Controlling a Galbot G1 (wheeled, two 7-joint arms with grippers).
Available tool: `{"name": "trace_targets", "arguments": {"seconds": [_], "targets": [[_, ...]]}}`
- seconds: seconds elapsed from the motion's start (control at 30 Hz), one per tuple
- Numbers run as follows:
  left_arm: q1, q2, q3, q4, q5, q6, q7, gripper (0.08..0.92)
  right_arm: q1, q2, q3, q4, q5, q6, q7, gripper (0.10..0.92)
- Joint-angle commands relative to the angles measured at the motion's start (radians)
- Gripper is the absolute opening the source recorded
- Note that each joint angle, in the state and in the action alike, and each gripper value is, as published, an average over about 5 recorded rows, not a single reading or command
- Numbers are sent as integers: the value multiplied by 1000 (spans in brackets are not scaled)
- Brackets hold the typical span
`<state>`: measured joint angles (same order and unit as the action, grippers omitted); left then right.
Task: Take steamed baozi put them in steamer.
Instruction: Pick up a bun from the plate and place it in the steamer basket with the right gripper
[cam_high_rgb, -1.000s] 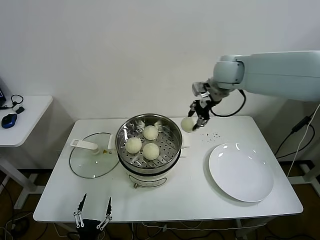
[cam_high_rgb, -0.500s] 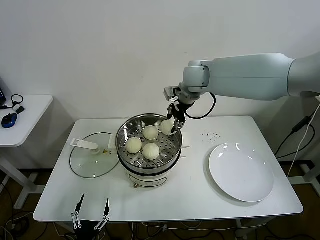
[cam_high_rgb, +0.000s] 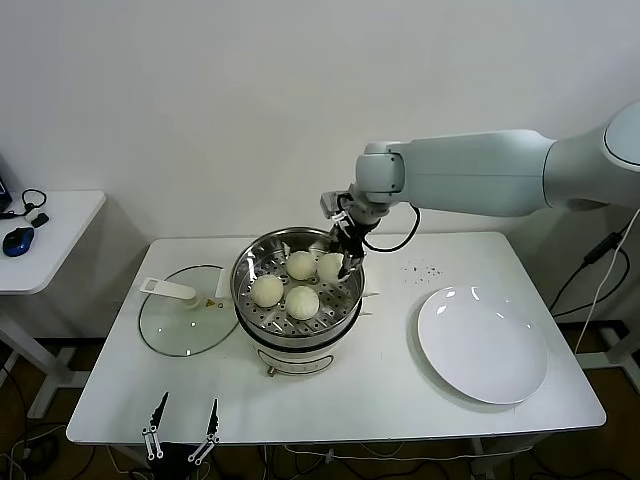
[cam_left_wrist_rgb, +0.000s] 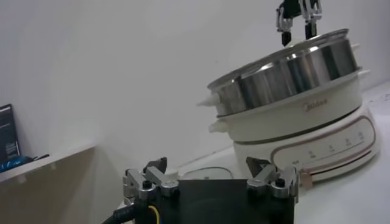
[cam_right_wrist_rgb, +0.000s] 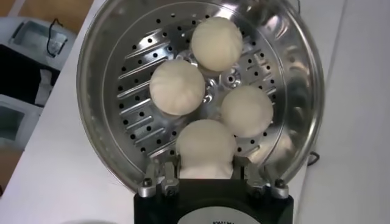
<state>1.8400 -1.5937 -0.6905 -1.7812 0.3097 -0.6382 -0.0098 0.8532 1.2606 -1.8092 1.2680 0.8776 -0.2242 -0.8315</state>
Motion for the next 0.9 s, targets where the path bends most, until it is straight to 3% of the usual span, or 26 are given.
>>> {"name": "trace_targets", "arguments": {"seconds": [0.03, 0.57, 0.9], "targets": [[-1, -1, -1, 2, 1, -2, 0, 823, -37, 9, 6, -8, -22, -4, 5, 577], [-3, -3, -2, 0, 0, -5, -1, 823, -48, 12, 4, -19, -43, 1, 21, 585], [-1, -5, -3, -8, 2, -1, 0, 823, 2, -24, 3, -1, 9, 14, -7, 807]]}}
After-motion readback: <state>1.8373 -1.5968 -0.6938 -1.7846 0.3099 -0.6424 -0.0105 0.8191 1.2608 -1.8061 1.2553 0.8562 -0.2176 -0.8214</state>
